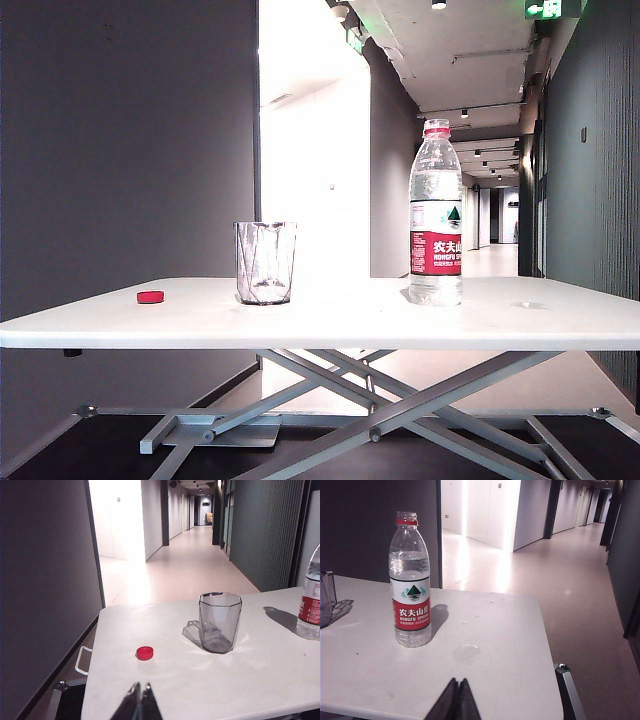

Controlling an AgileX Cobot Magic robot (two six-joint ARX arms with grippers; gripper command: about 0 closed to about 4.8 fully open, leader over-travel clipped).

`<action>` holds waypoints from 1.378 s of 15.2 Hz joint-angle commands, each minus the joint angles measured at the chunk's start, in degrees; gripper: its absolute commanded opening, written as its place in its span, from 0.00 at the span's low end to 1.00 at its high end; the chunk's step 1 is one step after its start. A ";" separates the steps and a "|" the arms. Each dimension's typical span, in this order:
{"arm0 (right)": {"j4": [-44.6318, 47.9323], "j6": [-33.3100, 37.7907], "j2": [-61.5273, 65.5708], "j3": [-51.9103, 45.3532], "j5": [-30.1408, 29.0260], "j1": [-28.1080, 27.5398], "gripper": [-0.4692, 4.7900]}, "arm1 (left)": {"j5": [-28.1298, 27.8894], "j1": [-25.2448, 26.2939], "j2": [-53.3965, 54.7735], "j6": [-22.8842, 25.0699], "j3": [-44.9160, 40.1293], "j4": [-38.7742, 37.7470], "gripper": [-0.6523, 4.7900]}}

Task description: Pick up the mineral water bottle on the table and pour water into the mug until it's half full.

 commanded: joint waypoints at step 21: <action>1.66 1.79 0.79 0.70 -18.23 3.58 0.63 | 22.12 -0.04 0.02 -11.74 0.11 -0.96 0.11</action>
